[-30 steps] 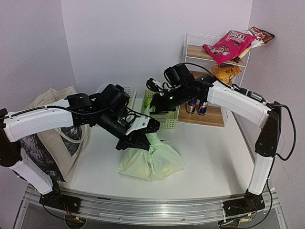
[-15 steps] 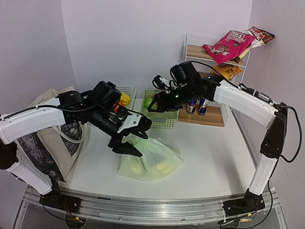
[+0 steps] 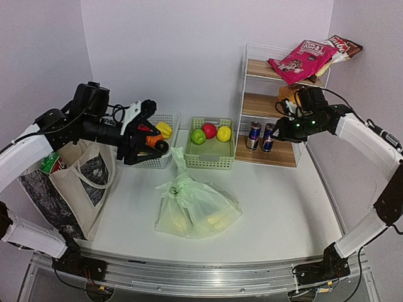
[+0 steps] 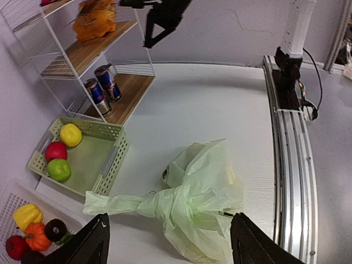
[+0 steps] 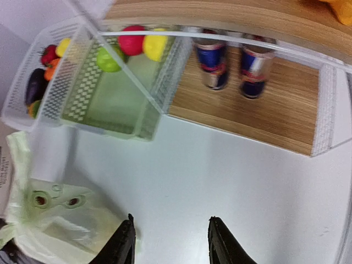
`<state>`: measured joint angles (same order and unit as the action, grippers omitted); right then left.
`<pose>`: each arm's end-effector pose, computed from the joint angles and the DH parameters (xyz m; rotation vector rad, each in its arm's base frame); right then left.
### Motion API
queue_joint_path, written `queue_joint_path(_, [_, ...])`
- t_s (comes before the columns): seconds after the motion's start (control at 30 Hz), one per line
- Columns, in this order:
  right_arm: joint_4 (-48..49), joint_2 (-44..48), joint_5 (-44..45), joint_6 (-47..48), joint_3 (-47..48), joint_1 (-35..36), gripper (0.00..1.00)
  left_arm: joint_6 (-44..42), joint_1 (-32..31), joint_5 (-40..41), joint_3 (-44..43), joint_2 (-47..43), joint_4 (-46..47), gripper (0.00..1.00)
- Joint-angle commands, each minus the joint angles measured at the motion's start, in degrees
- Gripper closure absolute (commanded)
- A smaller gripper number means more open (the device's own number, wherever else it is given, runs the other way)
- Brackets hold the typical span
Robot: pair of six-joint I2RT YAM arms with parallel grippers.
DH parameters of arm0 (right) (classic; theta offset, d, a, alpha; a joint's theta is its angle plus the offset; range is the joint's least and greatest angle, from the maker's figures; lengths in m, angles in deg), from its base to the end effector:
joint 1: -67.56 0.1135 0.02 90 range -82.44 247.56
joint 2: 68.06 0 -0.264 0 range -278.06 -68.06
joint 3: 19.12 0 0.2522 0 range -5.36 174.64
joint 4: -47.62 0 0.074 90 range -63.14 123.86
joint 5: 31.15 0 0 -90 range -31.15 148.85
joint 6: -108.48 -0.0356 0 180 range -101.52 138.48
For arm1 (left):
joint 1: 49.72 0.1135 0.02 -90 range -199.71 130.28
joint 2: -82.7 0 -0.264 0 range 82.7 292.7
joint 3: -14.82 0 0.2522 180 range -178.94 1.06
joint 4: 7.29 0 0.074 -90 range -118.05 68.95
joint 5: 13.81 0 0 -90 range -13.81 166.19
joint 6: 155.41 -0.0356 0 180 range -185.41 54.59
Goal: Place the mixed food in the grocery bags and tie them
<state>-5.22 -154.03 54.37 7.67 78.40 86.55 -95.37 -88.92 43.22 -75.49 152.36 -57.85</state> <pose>0.3119 0.1103 0.3551 -0.2060 2.3058 0.3569 0.1848 -0.1757 0.3982 1.4483 1.4845 -0.6982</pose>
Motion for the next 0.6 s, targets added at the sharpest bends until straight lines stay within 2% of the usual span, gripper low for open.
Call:
queue_joint_path(0.0, [1.81,0.49,-0.64,6.24,-3.45,-7.86,0.6,6.04,5.18,-2.43,4.38,-3.87,3.67,0.25])
queue_joint_path(0.2, [2.97,-2.92,-5.89,6.53,-1.88,-16.76,0.6,4.63,10.54,-2.09,9.75,-6.35,3.73,0.26])
queue_joint_path(0.57, [2.77,-11.89,-10.96,4.75,6.01,-26.68,0.59,2.76,12.38,0.57,10.91,-6.03,3.92,0.26])
